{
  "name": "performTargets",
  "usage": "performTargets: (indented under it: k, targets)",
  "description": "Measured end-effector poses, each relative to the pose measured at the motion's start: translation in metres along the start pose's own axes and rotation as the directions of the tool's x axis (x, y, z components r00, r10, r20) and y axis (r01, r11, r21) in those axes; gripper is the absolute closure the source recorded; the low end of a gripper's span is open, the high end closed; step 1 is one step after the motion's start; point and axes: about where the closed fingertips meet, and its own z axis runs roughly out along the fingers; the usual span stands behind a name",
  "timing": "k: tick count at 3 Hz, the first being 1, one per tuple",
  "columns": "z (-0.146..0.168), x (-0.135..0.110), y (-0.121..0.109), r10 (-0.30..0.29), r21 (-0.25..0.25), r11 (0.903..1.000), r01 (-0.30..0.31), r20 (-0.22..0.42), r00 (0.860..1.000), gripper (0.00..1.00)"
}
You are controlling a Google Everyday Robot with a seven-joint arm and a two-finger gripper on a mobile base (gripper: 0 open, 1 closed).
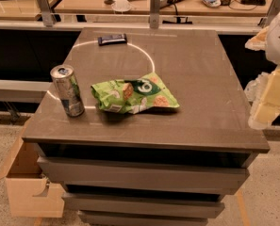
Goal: Pick green rice chip bag
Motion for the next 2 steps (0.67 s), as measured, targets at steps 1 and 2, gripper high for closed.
performTargets:
  k: [1,2]
  targets:
    - [0.0,0.0,0.0,0.0,0.0,1.0,0.0,0.0,1.0,0.0]
    - [0.01,-0.005,-0.004,-0.001,-0.008,1.0,0.001,0.05,0.999,0.0]
